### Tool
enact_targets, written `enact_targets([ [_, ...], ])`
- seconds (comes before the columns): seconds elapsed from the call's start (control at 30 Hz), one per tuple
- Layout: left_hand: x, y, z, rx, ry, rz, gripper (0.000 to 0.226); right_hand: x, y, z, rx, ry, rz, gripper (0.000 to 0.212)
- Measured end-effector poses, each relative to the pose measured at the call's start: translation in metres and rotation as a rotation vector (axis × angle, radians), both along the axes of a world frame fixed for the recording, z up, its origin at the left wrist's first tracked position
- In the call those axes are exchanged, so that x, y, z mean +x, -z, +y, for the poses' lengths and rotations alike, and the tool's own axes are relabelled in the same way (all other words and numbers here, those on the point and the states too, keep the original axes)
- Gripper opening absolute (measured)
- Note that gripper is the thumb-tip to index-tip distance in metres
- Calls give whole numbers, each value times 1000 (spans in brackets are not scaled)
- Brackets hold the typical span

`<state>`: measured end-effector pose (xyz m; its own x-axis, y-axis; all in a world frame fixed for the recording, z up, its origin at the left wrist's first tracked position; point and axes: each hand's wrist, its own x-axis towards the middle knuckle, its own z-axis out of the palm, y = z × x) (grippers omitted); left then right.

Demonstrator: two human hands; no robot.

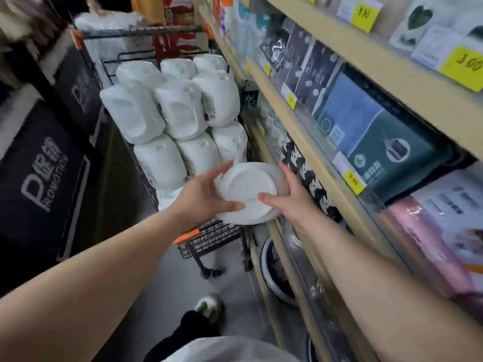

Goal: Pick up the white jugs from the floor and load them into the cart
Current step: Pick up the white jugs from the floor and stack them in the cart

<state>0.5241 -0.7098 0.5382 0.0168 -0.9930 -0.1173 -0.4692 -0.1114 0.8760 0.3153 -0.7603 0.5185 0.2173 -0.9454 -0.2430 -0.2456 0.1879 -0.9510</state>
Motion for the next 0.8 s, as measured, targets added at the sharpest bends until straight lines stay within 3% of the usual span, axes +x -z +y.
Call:
enact_targets([
  [0.3, 58, 42, -138, 138, 175, -136, 88, 51, 43, -101, 45, 77, 225, 93],
  [0.43, 71, 70, -160, 133, 174, -165, 92, 61, 59, -121, 91, 77, 291, 94],
  [0.63, 81, 96, -170, 108, 394, -456, 73, 59, 82, -125, 178, 61, 398, 96],
  [0.8, 79, 99, -178, 95, 404, -423, 61, 60, 74, -125, 150, 76, 461, 89],
])
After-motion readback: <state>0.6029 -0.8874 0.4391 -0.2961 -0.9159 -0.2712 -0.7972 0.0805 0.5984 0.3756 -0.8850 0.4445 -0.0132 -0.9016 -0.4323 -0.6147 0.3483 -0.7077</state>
